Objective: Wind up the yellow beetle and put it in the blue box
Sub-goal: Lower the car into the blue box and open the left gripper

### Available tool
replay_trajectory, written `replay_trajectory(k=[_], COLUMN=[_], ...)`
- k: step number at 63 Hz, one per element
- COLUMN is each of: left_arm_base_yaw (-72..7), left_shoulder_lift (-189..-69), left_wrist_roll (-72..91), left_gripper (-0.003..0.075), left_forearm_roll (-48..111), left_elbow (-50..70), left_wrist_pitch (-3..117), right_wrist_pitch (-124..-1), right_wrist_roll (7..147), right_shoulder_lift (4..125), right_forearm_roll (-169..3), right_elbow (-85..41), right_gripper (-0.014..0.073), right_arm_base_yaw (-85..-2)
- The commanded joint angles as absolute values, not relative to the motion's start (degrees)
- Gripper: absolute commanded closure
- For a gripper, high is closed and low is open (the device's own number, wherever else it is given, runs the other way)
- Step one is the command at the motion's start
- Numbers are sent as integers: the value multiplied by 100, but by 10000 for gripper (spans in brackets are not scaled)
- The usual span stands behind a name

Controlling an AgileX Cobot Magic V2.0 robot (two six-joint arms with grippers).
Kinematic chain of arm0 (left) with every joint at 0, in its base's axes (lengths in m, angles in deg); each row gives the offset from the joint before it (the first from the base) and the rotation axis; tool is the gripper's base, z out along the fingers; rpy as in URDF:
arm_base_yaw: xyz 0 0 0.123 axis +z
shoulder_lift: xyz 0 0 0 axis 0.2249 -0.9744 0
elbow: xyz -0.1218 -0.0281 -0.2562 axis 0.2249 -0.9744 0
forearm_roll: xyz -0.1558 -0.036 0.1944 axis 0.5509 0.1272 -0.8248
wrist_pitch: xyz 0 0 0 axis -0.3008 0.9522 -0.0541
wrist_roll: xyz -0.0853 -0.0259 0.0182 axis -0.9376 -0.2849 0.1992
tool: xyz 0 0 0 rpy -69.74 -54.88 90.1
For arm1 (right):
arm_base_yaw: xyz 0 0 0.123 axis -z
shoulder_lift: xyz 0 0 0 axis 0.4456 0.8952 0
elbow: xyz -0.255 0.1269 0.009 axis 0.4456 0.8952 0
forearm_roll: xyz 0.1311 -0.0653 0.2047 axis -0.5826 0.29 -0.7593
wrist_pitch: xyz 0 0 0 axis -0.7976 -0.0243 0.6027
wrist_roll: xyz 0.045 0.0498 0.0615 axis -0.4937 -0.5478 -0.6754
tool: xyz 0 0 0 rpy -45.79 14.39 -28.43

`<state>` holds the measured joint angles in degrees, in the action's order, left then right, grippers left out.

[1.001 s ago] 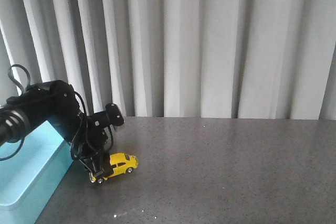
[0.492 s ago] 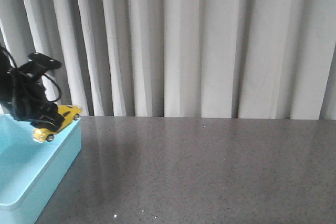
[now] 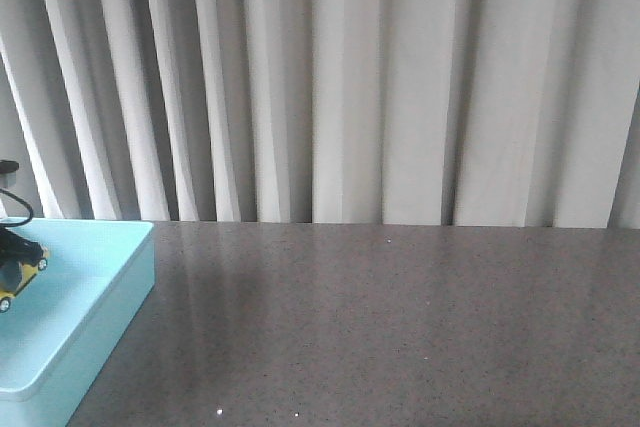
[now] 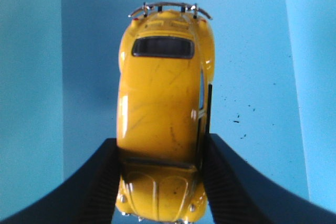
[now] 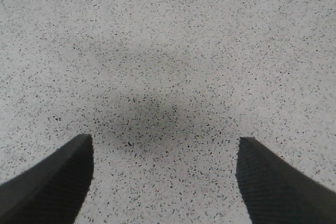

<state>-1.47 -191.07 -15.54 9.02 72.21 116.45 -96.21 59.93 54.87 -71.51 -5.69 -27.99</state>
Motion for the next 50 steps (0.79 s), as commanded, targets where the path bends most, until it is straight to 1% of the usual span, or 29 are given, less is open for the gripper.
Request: replay_trajectory(k=[1,16,27,31,34,39,47,50], left_arm_base_yaw=[-148,-154,-166,-166,-166,-166,-166,-166], left_shoulder_lift=[-19011,-19525,-19696,-19722,-19723,-19723,-19723,-19695], left_wrist_roll=[-1619,-1619,-1619,-1619,-1619,-1607,-1618,-1618], left_gripper=[500,500,499,488,467,409,283,253], left_forearm_roll=[1048,1187,1204,1199,1193,1203,1203,1203], left_elbow=[7392,7392,7392,7392,7392,7392,7392,7392], left_wrist_pitch=[11549,11426,11398,11398,11398,11432,11477,11505], right_wrist_pitch=[-9326,-9326,-9326,-9326,-9326,-9338,-9349,-9349], right_wrist_roll=[5994,5994,5994,5994,5994,5994,5994,5994], right_shoulder_lift=[5433,5433,5433,5433,5433,5433,5433,5433], right_forearm_roll=[-7130,-7130,-7130,-7130,-7130,-7130,-7130,-7130], right_elbow=[-712,-712,-712,-712,-712,-712,-712,-712], right_gripper=[49,49,49,49,49,49,49,49], right_arm_base_yaw=[-2811,-2811,-2811,-2811,-2811,-2811,-2811,-2811])
